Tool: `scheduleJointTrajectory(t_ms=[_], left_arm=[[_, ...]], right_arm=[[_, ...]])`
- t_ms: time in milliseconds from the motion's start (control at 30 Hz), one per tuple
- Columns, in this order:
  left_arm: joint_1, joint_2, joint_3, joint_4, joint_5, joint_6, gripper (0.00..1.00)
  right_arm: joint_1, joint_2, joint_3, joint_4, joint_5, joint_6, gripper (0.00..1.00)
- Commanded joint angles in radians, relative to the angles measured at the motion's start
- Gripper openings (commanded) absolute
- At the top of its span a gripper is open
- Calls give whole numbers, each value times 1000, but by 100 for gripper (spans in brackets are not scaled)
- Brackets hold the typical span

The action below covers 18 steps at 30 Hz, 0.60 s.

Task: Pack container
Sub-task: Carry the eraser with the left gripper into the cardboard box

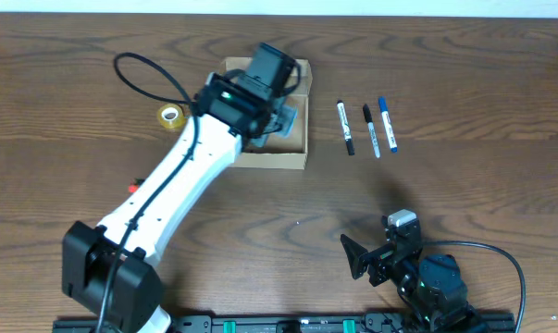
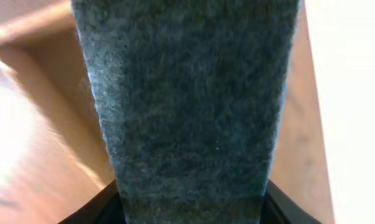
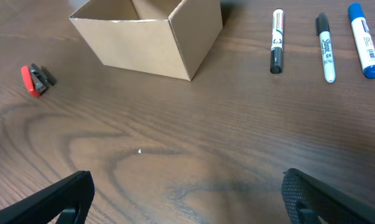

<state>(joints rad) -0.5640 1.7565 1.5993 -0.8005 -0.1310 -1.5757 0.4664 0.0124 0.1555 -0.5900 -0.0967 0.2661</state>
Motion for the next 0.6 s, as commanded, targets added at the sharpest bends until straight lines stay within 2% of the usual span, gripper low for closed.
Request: scheduleJointTrajectory(t_ms=[0, 167, 567], left_arm=[[-26, 39, 6, 25, -79, -150, 6], [-30, 91, 6, 13, -44, -253, 6], [-22, 183, 6, 4, 1, -288, 6]], right_arm=[[10, -7, -3, 0, 3, -13, 99], [10, -7, -3, 0, 3, -13, 99], [10, -7, -3, 0, 3, -13, 99]])
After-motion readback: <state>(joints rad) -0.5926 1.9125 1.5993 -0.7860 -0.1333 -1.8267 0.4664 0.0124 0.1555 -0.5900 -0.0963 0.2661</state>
